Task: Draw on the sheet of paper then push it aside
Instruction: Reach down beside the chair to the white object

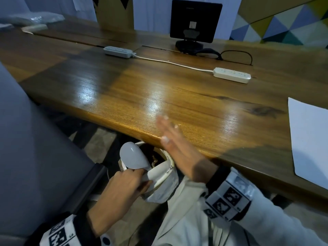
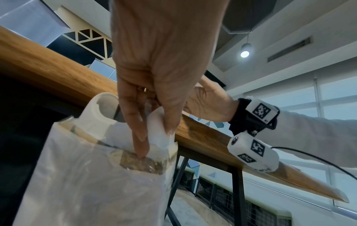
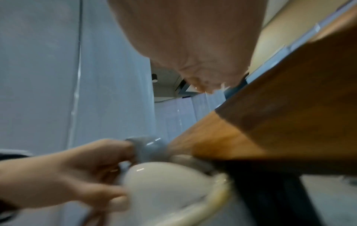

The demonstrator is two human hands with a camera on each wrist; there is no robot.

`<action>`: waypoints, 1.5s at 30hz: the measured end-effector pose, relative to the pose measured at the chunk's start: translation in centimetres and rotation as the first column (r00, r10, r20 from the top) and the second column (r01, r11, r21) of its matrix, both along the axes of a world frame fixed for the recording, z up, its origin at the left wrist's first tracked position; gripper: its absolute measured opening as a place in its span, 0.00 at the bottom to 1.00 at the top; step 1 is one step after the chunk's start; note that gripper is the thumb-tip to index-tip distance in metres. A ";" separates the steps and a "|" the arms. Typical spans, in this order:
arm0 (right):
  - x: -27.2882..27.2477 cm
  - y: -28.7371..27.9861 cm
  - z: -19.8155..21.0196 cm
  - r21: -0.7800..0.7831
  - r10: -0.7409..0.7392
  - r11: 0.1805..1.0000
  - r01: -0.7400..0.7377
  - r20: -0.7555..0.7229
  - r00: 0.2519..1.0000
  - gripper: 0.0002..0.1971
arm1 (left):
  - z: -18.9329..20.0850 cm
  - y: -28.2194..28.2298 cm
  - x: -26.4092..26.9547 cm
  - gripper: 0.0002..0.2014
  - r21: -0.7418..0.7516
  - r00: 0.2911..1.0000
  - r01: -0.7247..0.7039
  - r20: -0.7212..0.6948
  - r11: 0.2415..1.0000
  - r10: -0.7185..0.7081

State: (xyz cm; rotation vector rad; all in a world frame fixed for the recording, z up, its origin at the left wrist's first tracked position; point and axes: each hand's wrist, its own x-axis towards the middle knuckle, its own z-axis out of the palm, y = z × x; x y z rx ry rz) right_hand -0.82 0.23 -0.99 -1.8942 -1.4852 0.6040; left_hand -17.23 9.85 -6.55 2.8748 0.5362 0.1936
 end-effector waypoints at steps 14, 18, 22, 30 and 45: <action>0.9 2.7 -0.5 -0.265 0.177 0.957 -0.119 0.207 0.962 0.41 | 0.4 0.1 -0.2 0.21 -0.013 0.998 -0.059 -0.016 0.998 0.059; 2.0 0.2 1.1 -0.035 -0.002 0.999 -0.009 -0.281 0.960 0.27 | 0.5 0.3 -0.7 0.16 -0.085 0.998 -0.070 -0.005 0.994 0.070; 4.9 0.6 0.2 -0.196 -0.486 0.817 0.542 0.270 0.831 0.34 | 0.9 0.2 -0.9 0.10 -0.134 0.995 -0.095 -0.039 0.987 0.090; 1.7 7.0 -1.0 -0.283 -0.163 0.913 0.292 0.403 0.901 0.36 | 1.0 0.0 -0.8 0.09 -0.121 0.994 -0.105 -0.047 0.987 0.100; 6.4 -5.7 -1.0 -0.267 -0.087 0.925 0.269 0.541 0.837 0.64 | -4.3 6.0 -2.4 0.09 -0.236 0.990 0.011 -0.137 0.972 -0.044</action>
